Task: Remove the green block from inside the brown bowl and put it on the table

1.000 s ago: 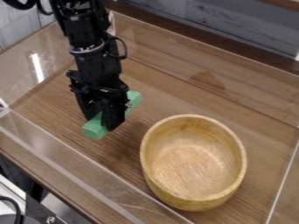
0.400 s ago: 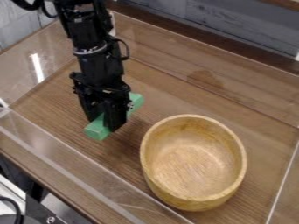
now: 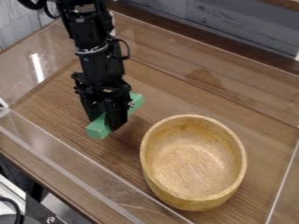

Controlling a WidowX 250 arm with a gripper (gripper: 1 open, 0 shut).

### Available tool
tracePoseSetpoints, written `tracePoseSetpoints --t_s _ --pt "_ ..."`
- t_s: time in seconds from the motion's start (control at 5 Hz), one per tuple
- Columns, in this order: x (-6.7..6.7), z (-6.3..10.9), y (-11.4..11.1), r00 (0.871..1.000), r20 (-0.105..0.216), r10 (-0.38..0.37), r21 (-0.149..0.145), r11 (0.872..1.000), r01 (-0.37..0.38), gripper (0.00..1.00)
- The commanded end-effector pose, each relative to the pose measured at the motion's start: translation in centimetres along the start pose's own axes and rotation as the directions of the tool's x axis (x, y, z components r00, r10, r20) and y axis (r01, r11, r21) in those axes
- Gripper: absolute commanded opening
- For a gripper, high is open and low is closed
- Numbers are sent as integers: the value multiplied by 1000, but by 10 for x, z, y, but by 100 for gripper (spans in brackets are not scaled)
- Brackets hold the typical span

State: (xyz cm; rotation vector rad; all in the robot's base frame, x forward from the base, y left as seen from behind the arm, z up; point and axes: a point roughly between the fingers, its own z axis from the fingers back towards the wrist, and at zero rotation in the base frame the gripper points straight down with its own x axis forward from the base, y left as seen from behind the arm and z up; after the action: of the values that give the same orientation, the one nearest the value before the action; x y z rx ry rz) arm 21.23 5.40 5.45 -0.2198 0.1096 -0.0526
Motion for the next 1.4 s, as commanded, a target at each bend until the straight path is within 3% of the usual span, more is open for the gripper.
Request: tracePoseSetpoints --t_s 0.0,1.2 --pt "9 11 4 999 39 0 10 1000 0 0" --pt "18 9 13 1000 14 17 -30 999 -16 0"
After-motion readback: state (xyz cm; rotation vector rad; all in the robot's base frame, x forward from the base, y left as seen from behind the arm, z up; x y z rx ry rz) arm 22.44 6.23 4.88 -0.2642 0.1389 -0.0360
